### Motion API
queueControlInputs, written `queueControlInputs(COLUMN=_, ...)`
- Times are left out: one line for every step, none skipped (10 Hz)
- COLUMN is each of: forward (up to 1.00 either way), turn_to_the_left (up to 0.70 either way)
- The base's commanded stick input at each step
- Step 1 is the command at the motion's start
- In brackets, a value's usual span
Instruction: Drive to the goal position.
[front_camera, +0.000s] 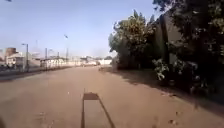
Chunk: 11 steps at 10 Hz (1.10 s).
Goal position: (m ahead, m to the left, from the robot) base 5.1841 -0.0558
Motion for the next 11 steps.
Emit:
queueControlInputs(forward=1.0, turn_to_the_left=0.0)
queueControlInputs(forward=1.0, turn_to_the_left=0.0)
queueControlInputs(forward=1.0, turn_to_the_left=0.0)
queueControlInputs(forward=1.0, turn_to_the_left=0.0)
queueControlInputs(forward=1.0, turn_to_the_left=0.0)
queueControlInputs(forward=1.0, turn_to_the_left=0.0)
queueControlInputs(forward=1.0, turn_to_the_left=0.0)
queueControlInputs(forward=1.0, turn_to_the_left=0.0)
queueControlInputs(forward=1.0, turn_to_the_left=0.0)
queueControlInputs(forward=1.0, turn_to_the_left=0.0)
queueControlInputs(forward=1.0, turn_to_the_left=0.0)
